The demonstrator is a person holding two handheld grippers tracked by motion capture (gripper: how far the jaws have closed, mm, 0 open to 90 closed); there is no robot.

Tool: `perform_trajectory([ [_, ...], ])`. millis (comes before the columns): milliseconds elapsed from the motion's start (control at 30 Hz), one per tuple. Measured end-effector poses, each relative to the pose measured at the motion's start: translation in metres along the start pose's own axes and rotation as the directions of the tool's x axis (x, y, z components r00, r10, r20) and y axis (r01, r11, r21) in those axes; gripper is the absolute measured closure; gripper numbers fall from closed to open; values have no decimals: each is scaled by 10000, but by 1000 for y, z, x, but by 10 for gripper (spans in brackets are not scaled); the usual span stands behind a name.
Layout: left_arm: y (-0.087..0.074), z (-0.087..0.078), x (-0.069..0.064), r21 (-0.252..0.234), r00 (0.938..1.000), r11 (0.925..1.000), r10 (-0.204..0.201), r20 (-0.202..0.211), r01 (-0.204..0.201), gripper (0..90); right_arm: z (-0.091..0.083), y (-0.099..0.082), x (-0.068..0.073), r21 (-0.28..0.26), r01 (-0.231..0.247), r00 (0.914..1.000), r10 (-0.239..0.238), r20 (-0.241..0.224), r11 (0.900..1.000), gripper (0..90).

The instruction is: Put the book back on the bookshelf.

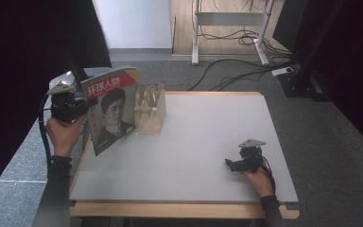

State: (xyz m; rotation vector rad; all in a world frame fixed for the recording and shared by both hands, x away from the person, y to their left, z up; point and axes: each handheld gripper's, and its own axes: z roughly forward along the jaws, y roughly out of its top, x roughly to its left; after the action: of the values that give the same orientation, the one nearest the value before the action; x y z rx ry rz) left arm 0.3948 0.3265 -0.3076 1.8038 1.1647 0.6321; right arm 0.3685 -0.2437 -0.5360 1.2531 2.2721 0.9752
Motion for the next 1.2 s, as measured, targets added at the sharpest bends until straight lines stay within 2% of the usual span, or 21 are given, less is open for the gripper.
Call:
perform_trajectory([
  [133, 3, 22, 2, -155, 9995, 9998, -133, -301, 128, 870, 0, 0, 0, 4, -8, 10000, 8, -8, 10000, 10],
  [233, 3, 29, 2, -349, 9993, 9993, -126, -348, 114, 869, 0, 0, 0, 9, -13, 10000, 13, -14, 10000, 10],
  [267, 3, 33, 3, -472, 9994, 9987, -199, -294, 185, 869, 0, 0, 0, -2, 2, 10000, -2, -13, 10000, 9],
  [333, 1, 41, 2, -673, 9998, 9977, 63, -204, -76, 869, 0, 0, 0, -2, 4, 10000, -4, -14, 10000, 10],
  [367, 0, 45, 2, -603, 9999, 9982, 20, -143, -28, 867, 0, 0, 0, -3, 4, 10000, -4, -16, 10000, 10],
  [400, -2, 49, 3, -436, 9999, 9990, -65, 94, 69, 867, 0, 0, 0, -3, 4, 10000, -4, -16, 10000, 10],
  [467, -3, 50, 4, -57, 9996, 10000, 20, 289, -19, 865, 0, 0, 0, -20, 9, 10000, -9, -7, 10000, 9],
  [533, -1, 49, 5, 515, 9966, 9986, -126, 809, 84, 859, 0, 0, 0, -20, 10, 10000, -10, -5, 10000, 9],
  [567, 1, 48, 5, 894, 9972, 9960, -18, 742, -49, 856, 0, 0, 0, -15, 11, 10000, -11, -3, 10000, 9],
  [633, 4, 47, 4, 1751, 9964, 9843, 67, 844, -214, 846, 0, 0, 0, -12, 17, 10000, -17, 3, 10000, 9],
  [667, 4, 47, 3, 2024, 9965, 9790, 77, 829, -244, 845, 0, 0, 0, -1, 22, 10000, -22, -6, 10000, 9],
  [733, 5, 48, 3, 2635, 9929, 9646, -220, 1173, -97, 826, 0, 0, 0, 1, 20, 10000, -20, -6, 10000, 9],
  [800, 4, 48, 2, 2933, 9915, 9558, -191, 1285, -197, 834, 0, 0, 0, 1, 17, 10000, -17, -12, 10000, 9],
  [833, 4, 47, 1, 2937, 9921, 9555, -88, 1253, -286, 834, 0, 0, 0, 1, 17, 10000, -17, -12, 10000, 9],
  [867, 3, 46, 2, 2735, 9934, 9614, -14, 1147, -303, 863, 0, 0, 0, 0, 14, 10000, -14, -12, 10000, 8],
  [900, 3, 46, 2, 2735, 9934, 9614, -14, 1147, -303, 867, 0, 0, 0, 0, 14, 10000, -14, -12, 10000, 8],
  [933, 2, 46, 2, 2478, 9940, 9685, -41, 1091, -232, 869, 0, 0, 0, -9, 11, 10000, -11, -2, 10000, 9],
  [967, 1, 45, 3, 2018, 9957, 9793, -49, 930, -140, 870, 0, 0, 0, -12, 8, 10000, -8, -3, 10000, 9],
  [1000, 1, 45, 3, 1779, 9965, 9839, 27, 841, -177, 871, 0, 0, 0, -1, 13, 10000, -13, -14, 10000, 9],
  [1033, 1, 45, 3, 1779, 9965, 9839, 27, 841, -177, 871, 0, 0, 0, -1, 13, 10000, -13, -14, 10000, 9],
  [1200, 0, 47, 2, 836, 9993, 9965, 18, 374, -49, 871, 0, 0, 0, -10, 6, 10000, -6, -3, 10000, 9],
])
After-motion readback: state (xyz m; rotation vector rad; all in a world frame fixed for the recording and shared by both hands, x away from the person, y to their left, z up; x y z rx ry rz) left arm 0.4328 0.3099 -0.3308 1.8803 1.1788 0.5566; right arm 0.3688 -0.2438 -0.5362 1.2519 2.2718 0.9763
